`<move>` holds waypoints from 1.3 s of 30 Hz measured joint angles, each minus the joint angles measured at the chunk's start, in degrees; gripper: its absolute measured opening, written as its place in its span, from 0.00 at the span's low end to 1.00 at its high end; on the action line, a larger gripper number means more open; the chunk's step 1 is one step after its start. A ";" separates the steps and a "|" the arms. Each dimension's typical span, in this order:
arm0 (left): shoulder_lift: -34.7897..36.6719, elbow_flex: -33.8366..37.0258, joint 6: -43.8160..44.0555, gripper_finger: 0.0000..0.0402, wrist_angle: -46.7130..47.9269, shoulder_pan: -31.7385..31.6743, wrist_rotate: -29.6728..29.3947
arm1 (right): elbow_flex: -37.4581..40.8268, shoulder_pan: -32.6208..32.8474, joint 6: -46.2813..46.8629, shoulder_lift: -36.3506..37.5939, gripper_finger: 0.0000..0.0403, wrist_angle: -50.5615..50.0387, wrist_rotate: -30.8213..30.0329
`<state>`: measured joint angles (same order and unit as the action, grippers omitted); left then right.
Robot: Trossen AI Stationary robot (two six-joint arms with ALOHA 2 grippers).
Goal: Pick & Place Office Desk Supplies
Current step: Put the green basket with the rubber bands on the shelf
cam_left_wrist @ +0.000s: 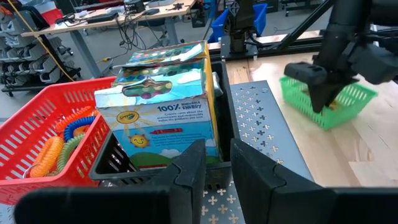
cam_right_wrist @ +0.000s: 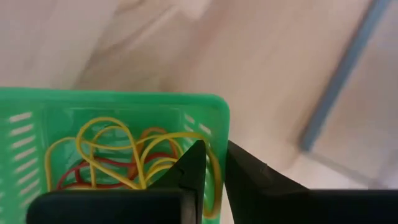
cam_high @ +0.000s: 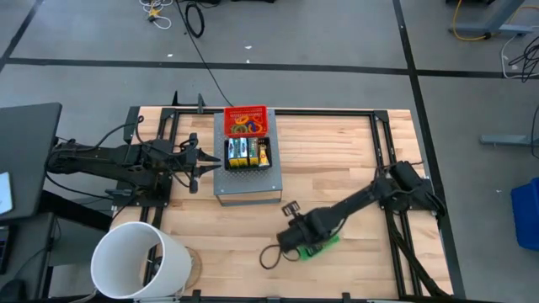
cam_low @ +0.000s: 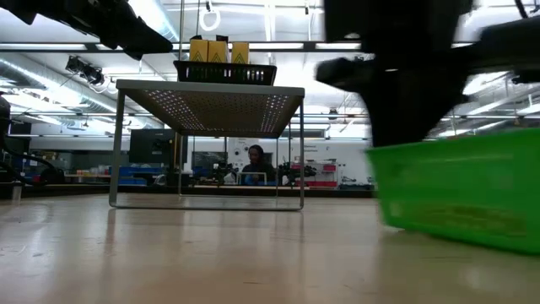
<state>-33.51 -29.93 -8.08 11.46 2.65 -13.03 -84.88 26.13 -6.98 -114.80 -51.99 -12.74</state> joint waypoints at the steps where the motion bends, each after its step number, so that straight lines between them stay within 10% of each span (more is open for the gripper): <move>1: 0.01 0.00 0.00 0.21 -0.01 0.01 -0.01 | 0.00 -0.87 -1.95 0.00 0.14 1.60 -0.33; 18: 1.74 0.04 1.11 0.21 4.10 0.01 1.56 | 0.00 -3.70 -13.41 0.04 0.38 8.75 -7.75; 23: 8.63 0.04 6.56 0.21 1.62 0.03 13.07 | 0.00 -3.20 -12.81 0.36 0.41 9.32 -6.81; 39: 33.41 19.42 12.94 0.21 1.01 0.03 12.56 | 0.04 -0.74 -13.23 5.14 0.41 12.68 -4.27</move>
<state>-0.10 -10.51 4.87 12.47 2.67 -0.47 -84.84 25.39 -20.21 -109.66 -39.32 -17.02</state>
